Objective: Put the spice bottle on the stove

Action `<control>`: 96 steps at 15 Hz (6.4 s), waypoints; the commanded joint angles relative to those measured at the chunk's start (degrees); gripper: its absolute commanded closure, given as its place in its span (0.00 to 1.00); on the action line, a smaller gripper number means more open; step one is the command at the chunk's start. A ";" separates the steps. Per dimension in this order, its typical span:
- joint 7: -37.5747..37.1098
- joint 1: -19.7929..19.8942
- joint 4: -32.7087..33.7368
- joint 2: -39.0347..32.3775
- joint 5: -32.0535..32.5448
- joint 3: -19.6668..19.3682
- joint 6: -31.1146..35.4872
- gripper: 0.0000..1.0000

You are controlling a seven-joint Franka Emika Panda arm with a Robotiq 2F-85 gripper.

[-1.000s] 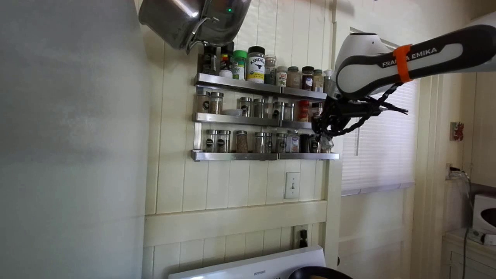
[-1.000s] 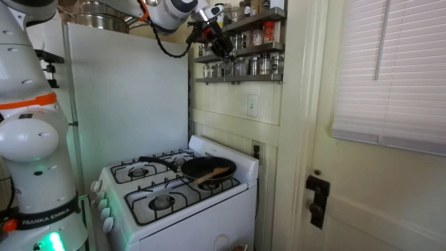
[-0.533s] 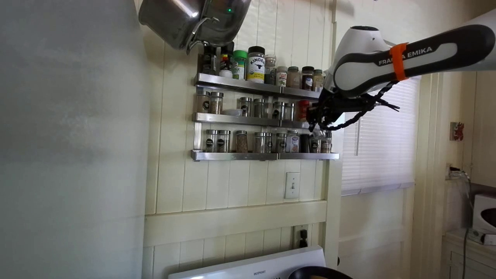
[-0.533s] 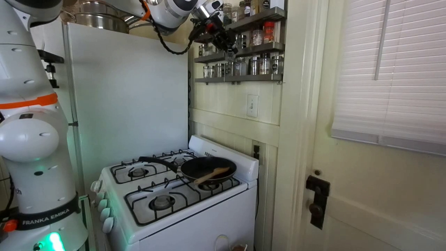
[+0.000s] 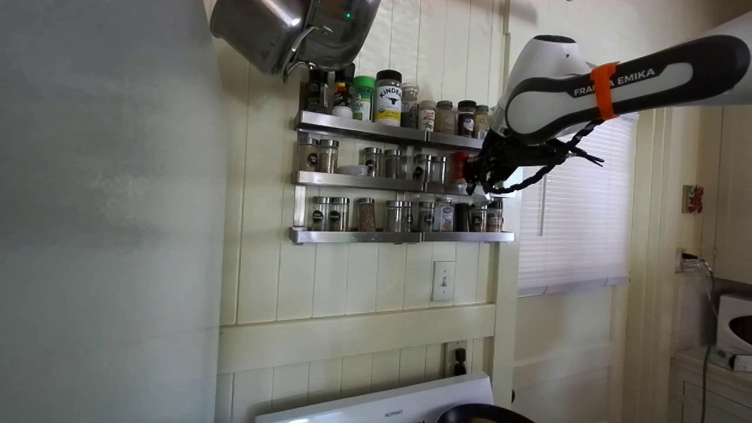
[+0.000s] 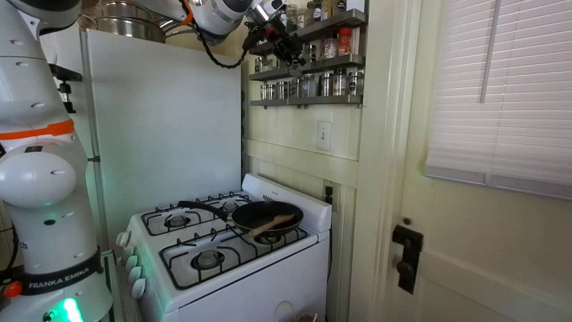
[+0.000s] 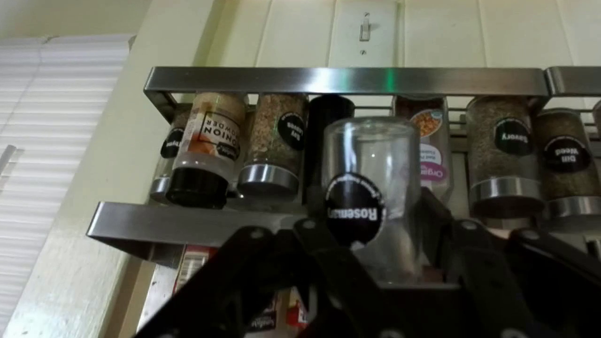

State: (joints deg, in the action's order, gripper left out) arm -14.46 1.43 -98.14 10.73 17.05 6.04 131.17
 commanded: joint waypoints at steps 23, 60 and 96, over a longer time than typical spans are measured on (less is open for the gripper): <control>1.15 -1.75 32.50 -17.57 -1.97 0.02 -17.98 0.77; -17.81 1.50 -2.43 -2.70 20.22 -0.65 26.64 0.77; -24.84 2.96 -4.87 -6.38 19.89 -0.59 37.39 0.27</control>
State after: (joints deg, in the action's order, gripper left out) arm -39.81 4.93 -102.18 4.27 39.22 5.40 169.09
